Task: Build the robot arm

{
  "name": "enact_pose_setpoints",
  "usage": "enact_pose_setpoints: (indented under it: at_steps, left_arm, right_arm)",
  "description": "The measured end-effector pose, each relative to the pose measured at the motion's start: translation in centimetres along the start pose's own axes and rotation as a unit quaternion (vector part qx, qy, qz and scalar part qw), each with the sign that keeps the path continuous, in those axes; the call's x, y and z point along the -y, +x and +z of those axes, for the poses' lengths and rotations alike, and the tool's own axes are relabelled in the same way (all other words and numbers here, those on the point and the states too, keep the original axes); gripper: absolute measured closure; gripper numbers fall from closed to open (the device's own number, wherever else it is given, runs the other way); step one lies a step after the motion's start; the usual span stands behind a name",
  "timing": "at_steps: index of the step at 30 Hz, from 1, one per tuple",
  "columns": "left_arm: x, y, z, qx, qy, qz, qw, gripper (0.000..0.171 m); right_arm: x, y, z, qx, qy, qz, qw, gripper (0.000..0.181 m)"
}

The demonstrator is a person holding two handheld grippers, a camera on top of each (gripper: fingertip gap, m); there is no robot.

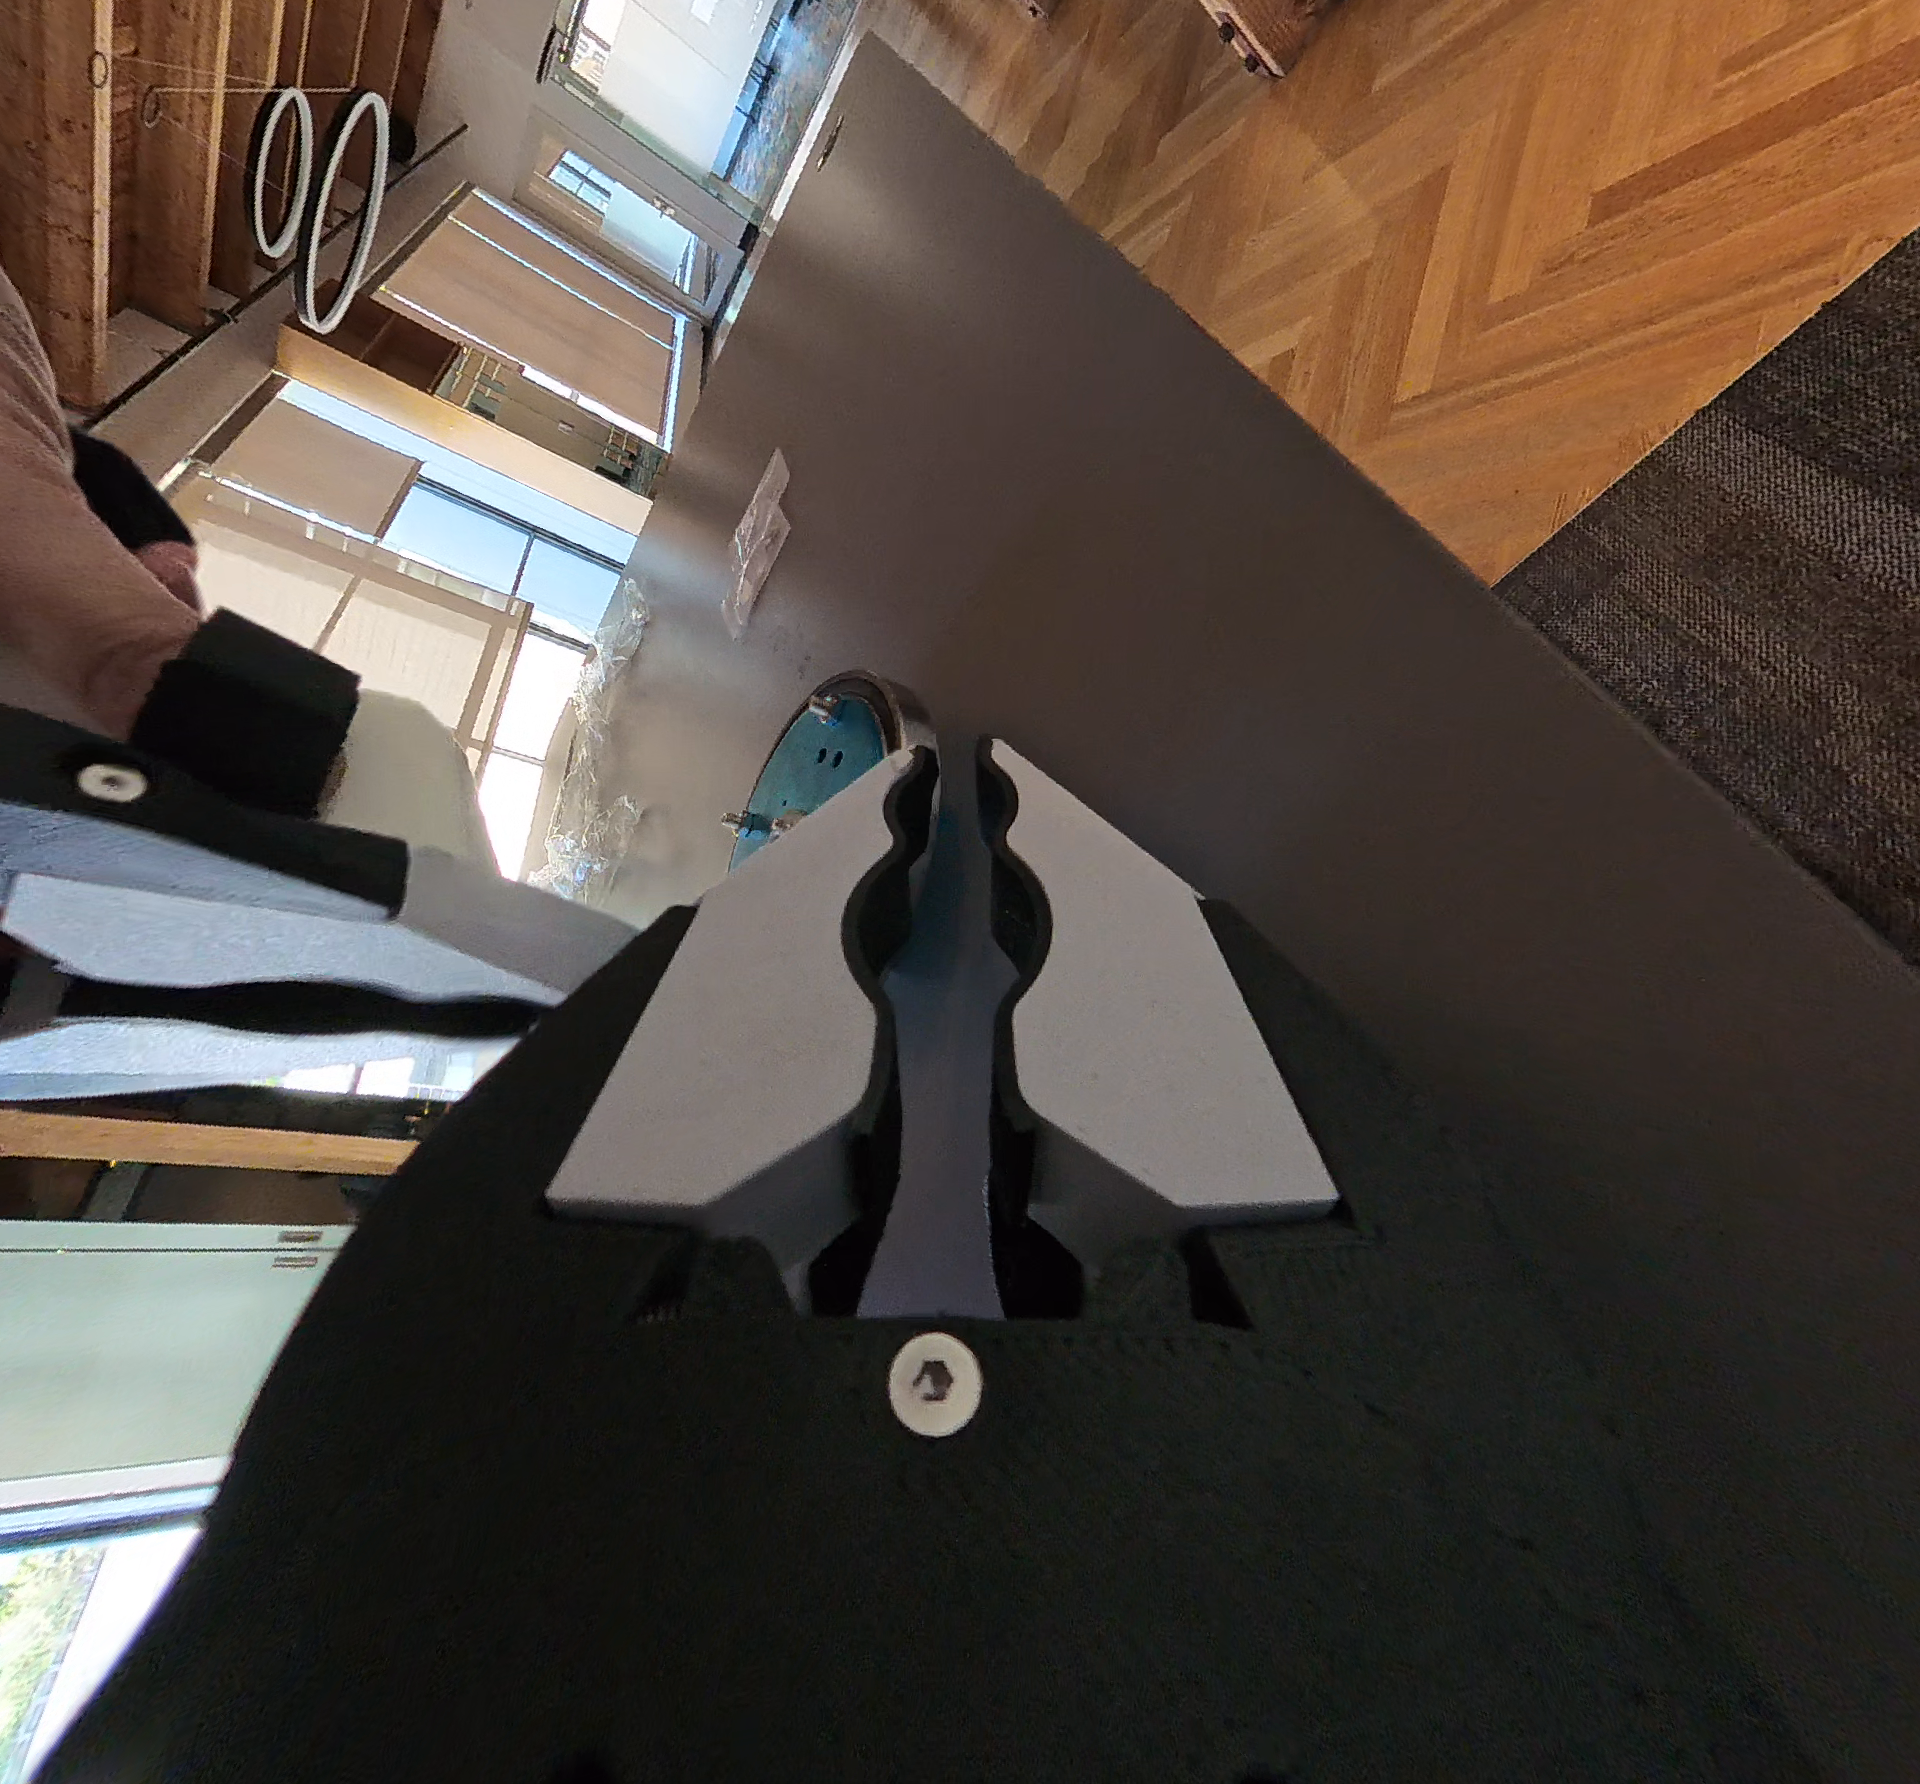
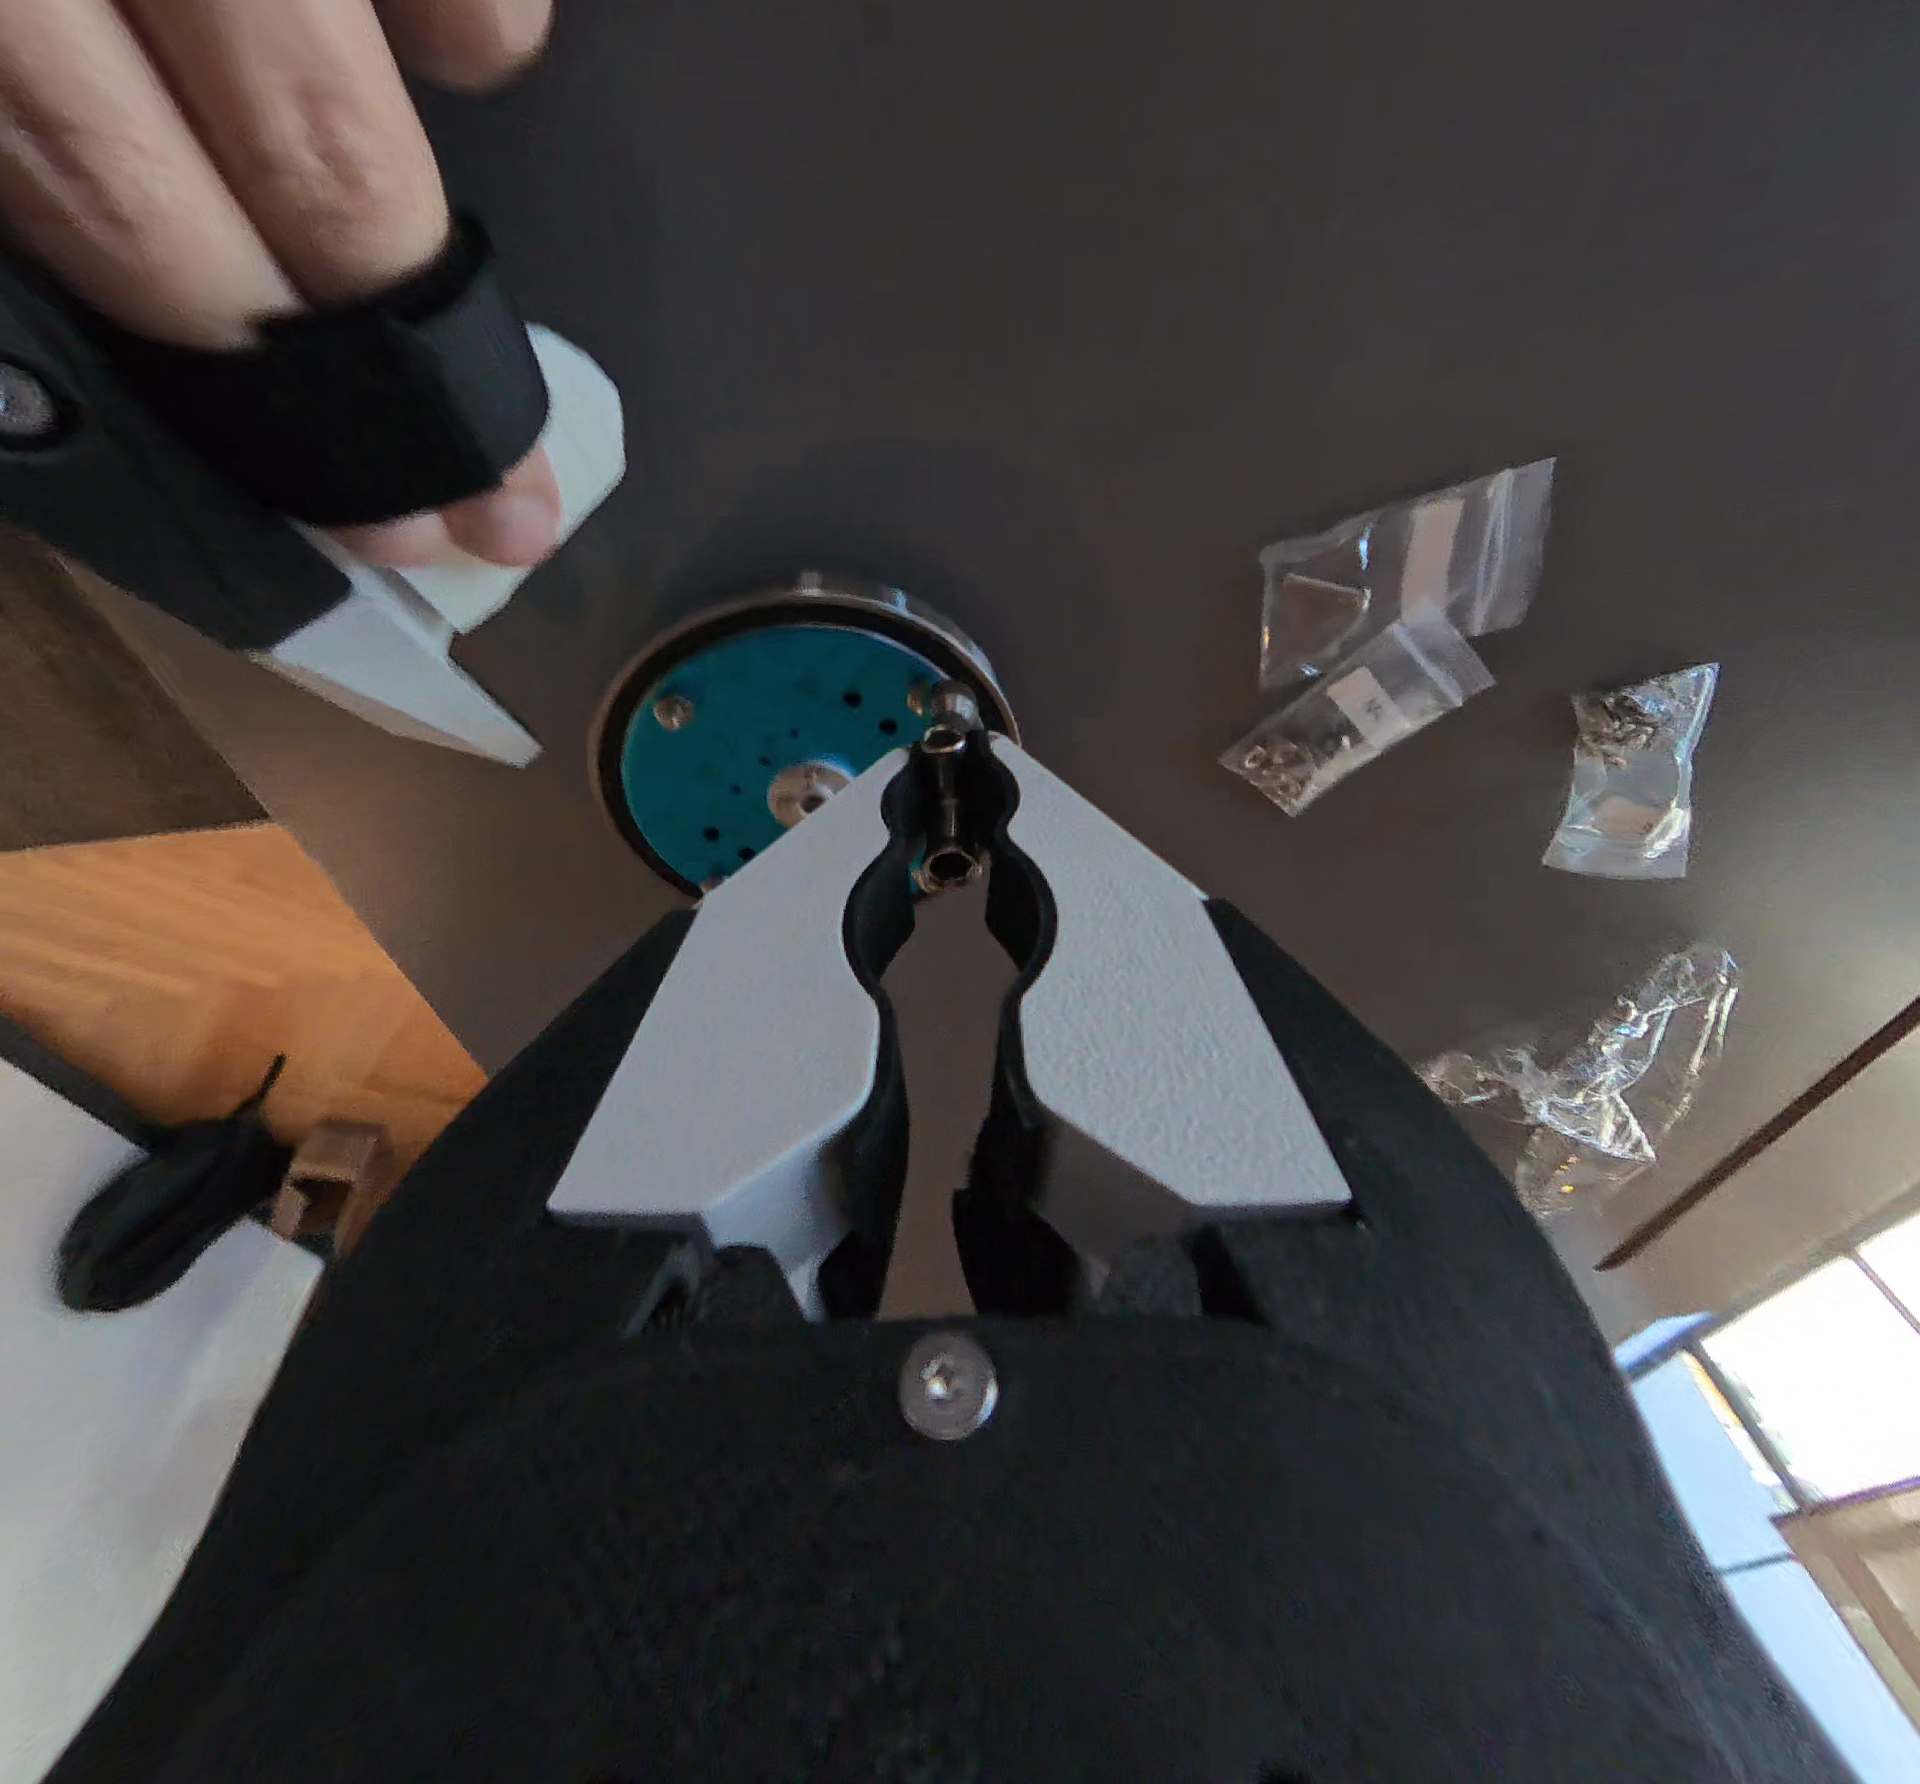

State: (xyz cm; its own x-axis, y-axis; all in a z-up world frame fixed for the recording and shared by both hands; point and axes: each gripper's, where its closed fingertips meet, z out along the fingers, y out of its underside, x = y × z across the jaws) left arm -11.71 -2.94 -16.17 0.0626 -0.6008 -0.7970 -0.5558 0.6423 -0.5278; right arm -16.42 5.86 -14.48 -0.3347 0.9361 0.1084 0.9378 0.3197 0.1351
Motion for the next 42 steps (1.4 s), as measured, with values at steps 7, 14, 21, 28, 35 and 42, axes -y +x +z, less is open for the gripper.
enact_pose_setpoints:
  at_steps: [7,14,21,28,35,42]
  left_arm:
    - [-0.4,-0.3,0.2,0.000,-0.003,-0.008,1.000,0.165]
    - [-0.7,-0.5,0.3,0.002,-0.006,-0.011,1.000,0.166]
    - [-0.8,-0.6,0.5,0.003,-0.008,-0.013,1.000,0.166]
    - [-0.9,-0.6,0.5,0.003,-0.006,-0.012,1.000,0.165]
    - [-0.8,-0.6,0.5,0.002,-0.001,-0.007,1.000,0.166]
    - [-0.7,-1.0,0.5,0.011,0.006,-0.013,1.000,0.160]
  right_arm:
    - [-0.6,-0.4,0.8,0.025,-0.029,-0.067,0.997,0.175]
    - [-0.2,-0.4,0.9,0.020,-0.052,-0.132,0.990,0.174]
    - [-0.1,-0.4,0.9,0.010,-0.087,-0.208,0.974,0.175]
    - [0.0,-0.4,0.8,-0.006,-0.095,-0.295,0.951,0.175]
    - [-0.2,-0.7,0.9,0.005,-0.081,-0.320,0.944,0.175]
    - [0.2,-0.6,1.5,0.000,-0.053,-0.316,0.947,0.175]
